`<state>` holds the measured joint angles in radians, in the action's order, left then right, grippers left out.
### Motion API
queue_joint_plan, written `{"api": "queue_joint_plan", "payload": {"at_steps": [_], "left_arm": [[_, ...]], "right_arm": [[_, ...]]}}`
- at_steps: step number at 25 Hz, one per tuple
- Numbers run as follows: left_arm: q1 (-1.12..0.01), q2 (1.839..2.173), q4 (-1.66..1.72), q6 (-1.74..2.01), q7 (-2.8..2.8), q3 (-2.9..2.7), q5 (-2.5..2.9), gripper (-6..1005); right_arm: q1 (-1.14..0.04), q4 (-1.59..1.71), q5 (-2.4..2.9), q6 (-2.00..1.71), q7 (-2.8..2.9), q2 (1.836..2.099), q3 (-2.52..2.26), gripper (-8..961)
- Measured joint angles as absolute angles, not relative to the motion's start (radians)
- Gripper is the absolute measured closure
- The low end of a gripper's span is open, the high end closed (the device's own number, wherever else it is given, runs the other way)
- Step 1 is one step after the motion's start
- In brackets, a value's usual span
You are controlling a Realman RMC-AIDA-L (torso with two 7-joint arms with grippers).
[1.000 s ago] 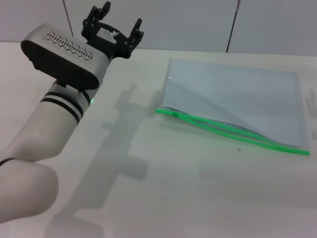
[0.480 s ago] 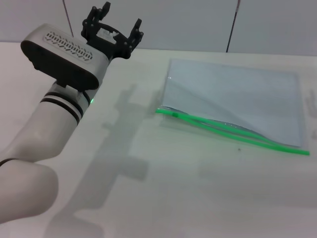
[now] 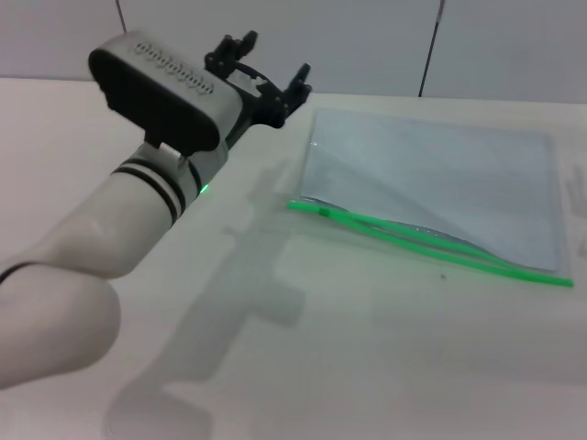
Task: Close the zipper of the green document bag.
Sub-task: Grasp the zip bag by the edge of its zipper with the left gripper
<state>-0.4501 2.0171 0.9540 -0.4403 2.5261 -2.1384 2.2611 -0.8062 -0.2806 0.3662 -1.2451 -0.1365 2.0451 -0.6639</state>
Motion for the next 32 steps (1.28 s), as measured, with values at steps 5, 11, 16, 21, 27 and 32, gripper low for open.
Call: {"api": "queue_joint_plan", "payload": {"at_steps": [5, 11, 16, 21, 27, 32], "left_arm": [[-0.445, 1.981, 1.088, -0.208, 2.519, -2.103, 2.262, 227], [-0.453, 1.94, 1.251, 0.187, 2.456, -1.995, 2.281, 228], [-0.449, 1.957, 1.323, 0.406, 2.426, -1.908, 2.377, 233], [-0.471, 2.002, 1.365, 0.619, 2.433, -1.83, 2.56, 235], [-0.541, 2.018, 1.349, 0.779, 2.427, -1.816, 2.662, 237], [-0.554, 2.026, 1.357, 0.842, 2.425, -1.831, 2.722, 238]], "right_arm": [[-0.803, -0.281, 0.366, -1.244, -0.137, 2.044, -0.662, 246], [-0.802, -0.281, 0.366, -1.244, -0.136, 2.043, -0.662, 246], [-0.801, -0.281, 0.365, -1.244, -0.136, 2.043, -0.662, 246], [-0.801, -0.281, 0.365, -1.244, -0.136, 2.043, -0.663, 246], [-0.804, -0.281, 0.365, -1.244, -0.137, 2.043, -0.663, 246], [-0.804, -0.281, 0.365, -1.244, -0.136, 2.043, -0.663, 246]]}}
